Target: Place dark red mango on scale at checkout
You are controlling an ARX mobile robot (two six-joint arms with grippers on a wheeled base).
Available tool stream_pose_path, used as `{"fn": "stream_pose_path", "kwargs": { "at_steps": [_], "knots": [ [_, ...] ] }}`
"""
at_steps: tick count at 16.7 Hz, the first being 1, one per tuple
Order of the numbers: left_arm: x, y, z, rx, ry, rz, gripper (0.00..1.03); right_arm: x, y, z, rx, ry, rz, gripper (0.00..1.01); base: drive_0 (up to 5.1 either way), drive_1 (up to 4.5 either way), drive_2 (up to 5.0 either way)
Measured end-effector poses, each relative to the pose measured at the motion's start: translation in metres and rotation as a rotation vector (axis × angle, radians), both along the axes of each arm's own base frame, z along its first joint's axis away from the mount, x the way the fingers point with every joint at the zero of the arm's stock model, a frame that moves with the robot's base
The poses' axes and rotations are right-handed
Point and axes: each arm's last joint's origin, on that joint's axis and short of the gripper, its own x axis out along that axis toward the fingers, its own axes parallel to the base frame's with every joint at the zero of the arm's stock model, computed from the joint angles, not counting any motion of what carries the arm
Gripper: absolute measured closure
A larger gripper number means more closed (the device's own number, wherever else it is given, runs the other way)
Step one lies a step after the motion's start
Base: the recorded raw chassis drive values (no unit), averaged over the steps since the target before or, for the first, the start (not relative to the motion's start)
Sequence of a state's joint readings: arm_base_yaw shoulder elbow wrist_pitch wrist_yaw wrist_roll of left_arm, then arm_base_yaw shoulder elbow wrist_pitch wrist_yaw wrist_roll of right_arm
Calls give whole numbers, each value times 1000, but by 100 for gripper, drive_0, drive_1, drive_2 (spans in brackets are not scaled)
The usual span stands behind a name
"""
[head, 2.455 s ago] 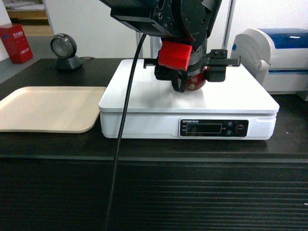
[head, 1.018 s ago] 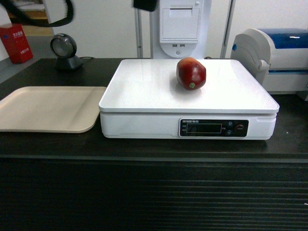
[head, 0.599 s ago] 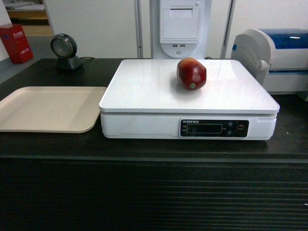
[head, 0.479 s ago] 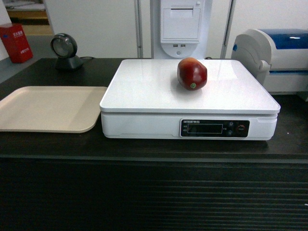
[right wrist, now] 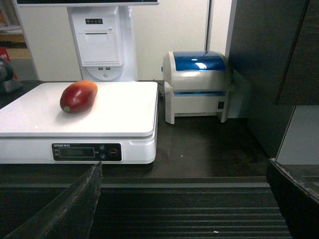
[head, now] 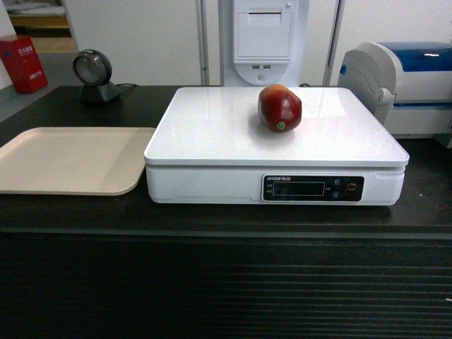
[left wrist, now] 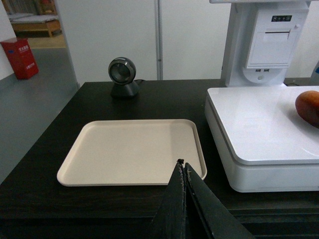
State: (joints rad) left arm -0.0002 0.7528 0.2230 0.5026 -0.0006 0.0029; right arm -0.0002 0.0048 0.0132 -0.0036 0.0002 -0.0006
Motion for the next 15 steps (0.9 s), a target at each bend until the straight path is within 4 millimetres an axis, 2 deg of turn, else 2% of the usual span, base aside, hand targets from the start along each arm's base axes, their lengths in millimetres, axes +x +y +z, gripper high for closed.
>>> {"fn": "stream_pose_path", "kwargs": {
  "at_steps": [8,15],
  "knots": [
    [-31,0,-24,0,-27,0,101,0,0,0,0,0,0,3,0,0,0],
    [-43,0,-33,0,-27,0,101,0,0,0,0,0,0,3,0,0,0]
  ]
}}
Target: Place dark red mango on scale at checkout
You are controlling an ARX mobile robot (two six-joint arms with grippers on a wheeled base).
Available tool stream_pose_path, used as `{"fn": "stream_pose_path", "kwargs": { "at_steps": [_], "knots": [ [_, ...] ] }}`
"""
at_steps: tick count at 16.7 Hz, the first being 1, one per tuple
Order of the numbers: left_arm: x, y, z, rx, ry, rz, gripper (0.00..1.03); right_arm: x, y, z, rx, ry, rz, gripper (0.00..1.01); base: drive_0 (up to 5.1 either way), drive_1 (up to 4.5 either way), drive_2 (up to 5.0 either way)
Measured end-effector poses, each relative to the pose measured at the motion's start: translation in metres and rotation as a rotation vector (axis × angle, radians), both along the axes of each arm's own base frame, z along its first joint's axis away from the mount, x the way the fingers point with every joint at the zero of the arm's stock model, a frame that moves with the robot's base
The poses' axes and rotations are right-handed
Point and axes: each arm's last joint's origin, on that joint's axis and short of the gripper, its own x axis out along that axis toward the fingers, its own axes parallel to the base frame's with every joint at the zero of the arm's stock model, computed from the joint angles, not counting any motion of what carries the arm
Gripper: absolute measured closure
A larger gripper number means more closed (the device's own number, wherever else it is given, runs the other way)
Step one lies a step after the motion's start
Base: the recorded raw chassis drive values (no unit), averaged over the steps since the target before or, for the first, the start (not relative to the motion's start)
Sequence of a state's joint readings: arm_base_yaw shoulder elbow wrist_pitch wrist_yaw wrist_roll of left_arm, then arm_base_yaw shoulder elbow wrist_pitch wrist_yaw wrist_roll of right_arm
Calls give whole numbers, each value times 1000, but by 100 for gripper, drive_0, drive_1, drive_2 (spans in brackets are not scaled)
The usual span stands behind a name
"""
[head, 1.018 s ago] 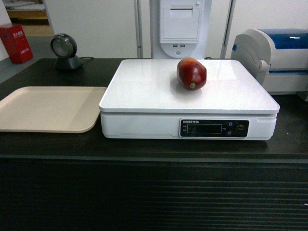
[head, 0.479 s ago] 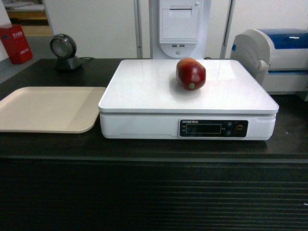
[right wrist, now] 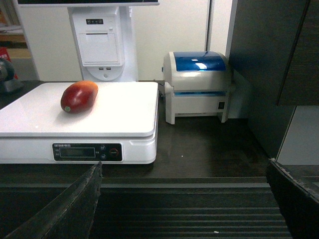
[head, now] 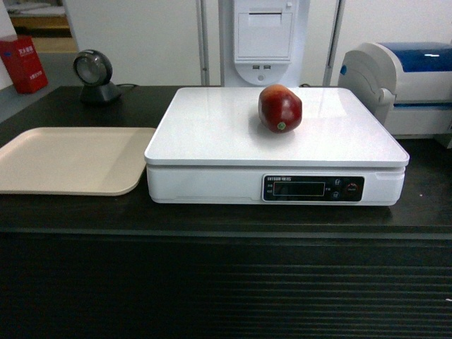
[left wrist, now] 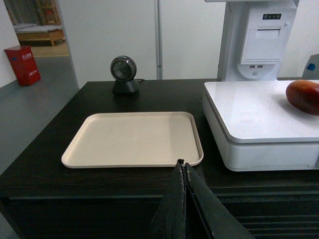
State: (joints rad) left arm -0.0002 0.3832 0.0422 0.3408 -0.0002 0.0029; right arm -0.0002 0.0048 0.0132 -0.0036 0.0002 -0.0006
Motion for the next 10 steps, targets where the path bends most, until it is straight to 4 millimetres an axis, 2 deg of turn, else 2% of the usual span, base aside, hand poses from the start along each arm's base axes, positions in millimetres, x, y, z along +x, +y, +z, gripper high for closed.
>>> {"fn": "stream_pose_path", "kwargs": {
  "at_steps": [3,4,10],
  "knots": [
    [-1,0,-2,0,-21,0,101,0,0,0,0,0,0,3,0,0,0],
    [-3,0,-8,0,0,-1,101,0,0,0,0,0,0,3,0,0,0],
    [-12,0,-7,0,-11,0,101,0,0,0,0,0,0,3,0,0,0]
  ]
}}
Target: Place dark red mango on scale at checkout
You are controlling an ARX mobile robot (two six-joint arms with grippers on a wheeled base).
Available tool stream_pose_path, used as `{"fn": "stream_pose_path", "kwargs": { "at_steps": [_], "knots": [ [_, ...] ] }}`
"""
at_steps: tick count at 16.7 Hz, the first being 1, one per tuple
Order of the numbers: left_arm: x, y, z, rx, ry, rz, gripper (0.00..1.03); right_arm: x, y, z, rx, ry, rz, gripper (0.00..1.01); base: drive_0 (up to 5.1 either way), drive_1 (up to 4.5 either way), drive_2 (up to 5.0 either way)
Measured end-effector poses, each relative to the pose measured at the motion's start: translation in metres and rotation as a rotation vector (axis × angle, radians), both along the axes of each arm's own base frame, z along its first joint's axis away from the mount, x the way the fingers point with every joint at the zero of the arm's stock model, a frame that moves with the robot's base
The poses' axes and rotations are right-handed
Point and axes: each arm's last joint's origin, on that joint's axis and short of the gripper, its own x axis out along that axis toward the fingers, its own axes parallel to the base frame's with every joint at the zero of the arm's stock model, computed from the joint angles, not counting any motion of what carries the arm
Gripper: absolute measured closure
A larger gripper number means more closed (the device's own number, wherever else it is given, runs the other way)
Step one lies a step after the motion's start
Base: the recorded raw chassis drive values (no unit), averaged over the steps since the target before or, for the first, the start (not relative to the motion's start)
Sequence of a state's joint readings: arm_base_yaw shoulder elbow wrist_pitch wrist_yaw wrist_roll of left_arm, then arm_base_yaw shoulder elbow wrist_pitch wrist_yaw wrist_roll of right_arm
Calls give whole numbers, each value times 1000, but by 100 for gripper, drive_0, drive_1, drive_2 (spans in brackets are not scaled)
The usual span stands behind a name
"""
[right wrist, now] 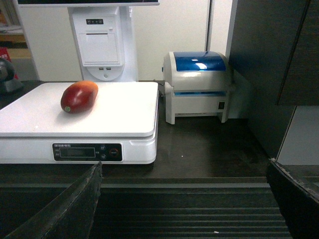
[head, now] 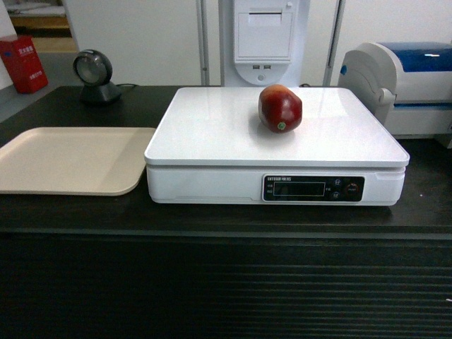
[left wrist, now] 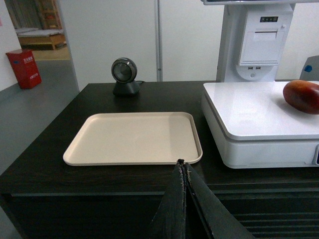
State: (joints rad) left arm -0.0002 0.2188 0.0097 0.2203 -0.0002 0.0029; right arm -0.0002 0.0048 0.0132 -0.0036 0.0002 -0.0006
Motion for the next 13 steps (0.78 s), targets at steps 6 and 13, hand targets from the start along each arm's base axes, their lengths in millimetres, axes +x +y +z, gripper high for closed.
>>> {"fn": "stream_pose_path", "kwargs": {
  "at_steps": [6,13],
  "knots": [
    [-14,0,0,0,-8,2,101,0,0,0,0,0,0,3,0,0,0],
    [-13,0,-4,0,13,0,101,0,0,0,0,0,0,3,0,0,0]
  ]
}}
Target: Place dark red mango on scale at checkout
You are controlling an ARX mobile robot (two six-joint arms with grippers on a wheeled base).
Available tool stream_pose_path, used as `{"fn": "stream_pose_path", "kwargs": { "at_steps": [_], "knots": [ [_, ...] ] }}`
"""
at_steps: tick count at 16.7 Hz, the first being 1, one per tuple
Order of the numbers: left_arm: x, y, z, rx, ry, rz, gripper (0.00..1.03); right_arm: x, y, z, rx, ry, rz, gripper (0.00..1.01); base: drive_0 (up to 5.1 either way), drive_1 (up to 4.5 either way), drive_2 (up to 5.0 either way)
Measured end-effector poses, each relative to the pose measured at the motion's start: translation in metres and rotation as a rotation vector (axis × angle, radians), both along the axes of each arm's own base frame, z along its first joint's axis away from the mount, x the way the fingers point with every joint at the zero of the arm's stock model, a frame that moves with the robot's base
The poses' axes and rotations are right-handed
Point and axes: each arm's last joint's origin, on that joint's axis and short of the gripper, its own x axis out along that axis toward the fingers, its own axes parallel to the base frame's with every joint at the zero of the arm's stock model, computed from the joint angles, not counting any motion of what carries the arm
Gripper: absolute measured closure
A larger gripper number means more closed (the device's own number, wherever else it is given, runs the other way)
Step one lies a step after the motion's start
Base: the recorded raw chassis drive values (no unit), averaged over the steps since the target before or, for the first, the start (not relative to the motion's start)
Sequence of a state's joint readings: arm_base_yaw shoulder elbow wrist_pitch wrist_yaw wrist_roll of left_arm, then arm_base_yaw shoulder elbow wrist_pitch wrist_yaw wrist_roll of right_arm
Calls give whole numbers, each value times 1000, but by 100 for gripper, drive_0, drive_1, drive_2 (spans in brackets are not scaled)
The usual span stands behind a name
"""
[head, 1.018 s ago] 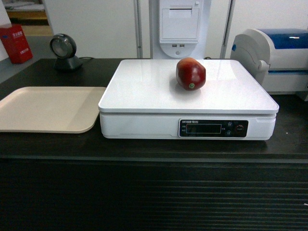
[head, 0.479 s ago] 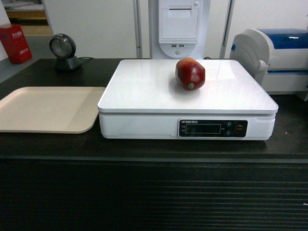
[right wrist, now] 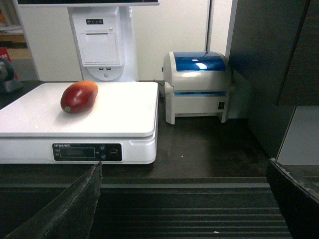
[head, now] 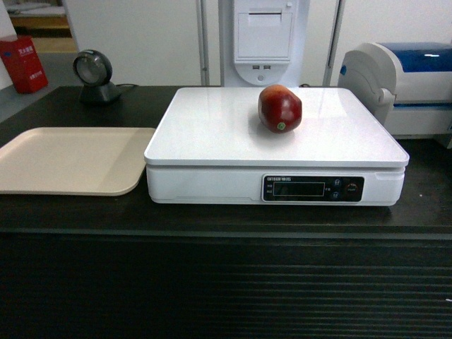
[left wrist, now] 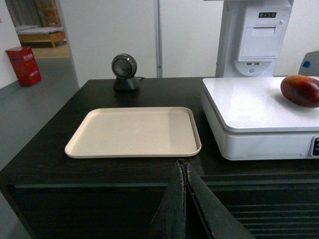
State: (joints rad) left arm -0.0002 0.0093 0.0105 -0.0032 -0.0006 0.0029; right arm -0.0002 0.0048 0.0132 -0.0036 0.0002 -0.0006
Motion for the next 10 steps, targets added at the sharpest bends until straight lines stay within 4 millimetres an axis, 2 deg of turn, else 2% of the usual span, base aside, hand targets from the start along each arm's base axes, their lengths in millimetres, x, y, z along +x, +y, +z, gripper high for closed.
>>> {"fn": "stream_pose_path", "kwargs": {
  "at_steps": [3,6,10],
  "knots": [
    [0,0,0,-2,0,0,100,0,0,0,0,0,0,3,0,0,0],
    [0,0,0,-2,0,0,88,0,0,0,0,0,0,3,0,0,0],
    [0,0,0,-2,0,0,43,0,0,0,0,0,0,3,0,0,0]
  ]
}}
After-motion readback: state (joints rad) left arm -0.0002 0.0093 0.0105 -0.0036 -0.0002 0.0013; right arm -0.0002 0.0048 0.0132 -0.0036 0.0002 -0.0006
